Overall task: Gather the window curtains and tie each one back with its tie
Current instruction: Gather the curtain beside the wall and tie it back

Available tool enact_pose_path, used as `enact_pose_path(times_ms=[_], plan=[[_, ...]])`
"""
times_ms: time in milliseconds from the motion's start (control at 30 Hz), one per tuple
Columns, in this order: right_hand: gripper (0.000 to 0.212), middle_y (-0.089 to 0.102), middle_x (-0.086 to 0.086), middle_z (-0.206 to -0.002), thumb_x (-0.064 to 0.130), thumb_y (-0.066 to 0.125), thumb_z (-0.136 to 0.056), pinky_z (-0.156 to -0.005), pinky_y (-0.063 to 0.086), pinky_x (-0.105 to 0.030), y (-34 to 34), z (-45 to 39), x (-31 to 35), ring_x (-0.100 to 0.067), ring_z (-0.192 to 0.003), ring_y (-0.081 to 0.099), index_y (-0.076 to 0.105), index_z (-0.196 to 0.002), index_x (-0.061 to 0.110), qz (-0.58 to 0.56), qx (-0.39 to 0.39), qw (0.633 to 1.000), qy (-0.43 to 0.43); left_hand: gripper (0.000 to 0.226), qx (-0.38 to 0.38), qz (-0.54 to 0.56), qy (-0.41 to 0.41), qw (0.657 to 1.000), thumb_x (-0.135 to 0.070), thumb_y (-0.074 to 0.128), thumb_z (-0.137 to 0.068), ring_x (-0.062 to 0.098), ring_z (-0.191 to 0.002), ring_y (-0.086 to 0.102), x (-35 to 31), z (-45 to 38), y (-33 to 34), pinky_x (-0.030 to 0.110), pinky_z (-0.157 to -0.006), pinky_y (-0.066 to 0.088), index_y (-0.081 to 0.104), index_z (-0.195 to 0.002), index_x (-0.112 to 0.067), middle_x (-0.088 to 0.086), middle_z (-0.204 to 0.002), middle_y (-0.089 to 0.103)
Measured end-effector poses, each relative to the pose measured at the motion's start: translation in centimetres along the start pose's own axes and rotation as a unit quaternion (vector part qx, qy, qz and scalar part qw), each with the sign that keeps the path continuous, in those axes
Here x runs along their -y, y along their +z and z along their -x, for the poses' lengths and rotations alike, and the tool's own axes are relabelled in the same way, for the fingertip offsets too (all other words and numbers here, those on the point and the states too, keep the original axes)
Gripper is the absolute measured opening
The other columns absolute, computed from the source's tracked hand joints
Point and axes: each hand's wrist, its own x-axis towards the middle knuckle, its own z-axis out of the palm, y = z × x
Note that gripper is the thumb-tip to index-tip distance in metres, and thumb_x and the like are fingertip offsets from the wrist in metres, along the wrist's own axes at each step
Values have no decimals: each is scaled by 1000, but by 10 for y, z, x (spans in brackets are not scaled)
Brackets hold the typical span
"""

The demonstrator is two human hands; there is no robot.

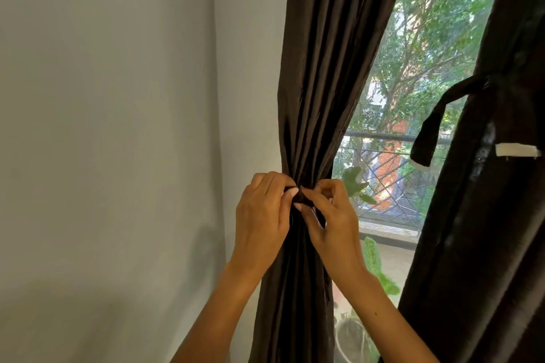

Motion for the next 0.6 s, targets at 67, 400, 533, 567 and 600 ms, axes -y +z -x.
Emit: enact_pose_path(times_ms=[67,400,533,567,600], plan=[[17,47,-2,-96,0,65,-85,-65,47,-27,-3,0,0,-14,-81,49,69,-101,6,6,22,1000,18,22,2,-13,9,1000,-21,50,-94,18,-84,61,0,3,1,25,-72,49,67,-93,-6,6,-92,68],[12,46,2,-92,14,70,-75,-64,36,-10,-8,-15,-7,-8,-77,48,60,-79,7,-4,59,998,28,14,-7,12,-10,1000,-18,56,-91,14,-88,59,-1,-9,1,22,-80,41,68,-92,-11,0,-92,69],[15,59,1,-99,11,74,-81,-77,44,-7,-7,-9,-15,0,-86,56,68,-94,8,-10,-45,999,-15,16,-19,63,-66,996,-19,57,-89,16,-86,61,3,-11,4,28,-79,48,67,-93,-8,3,-91,68],[17,63,0,-99,7,77,-78,-79,44,-6,-7,-9,-17,0,-87,58,70,-94,7,4,-60,998,-25,16,-18,70,-71,995,-19,57,-89,16,-86,61,4,-12,5,27,-79,49,67,-93,-8,4,-91,68],[19,67,-2,-98,4,79,-76,-81,45,-6,-7,-10,-17,0,-88,60,71,-94,6,19,-71,997,-34,15,-16,77,-76,994,-19,58,-90,15,-87,60,5,-12,5,24,-80,49,67,-94,-8,4,-91,67]])
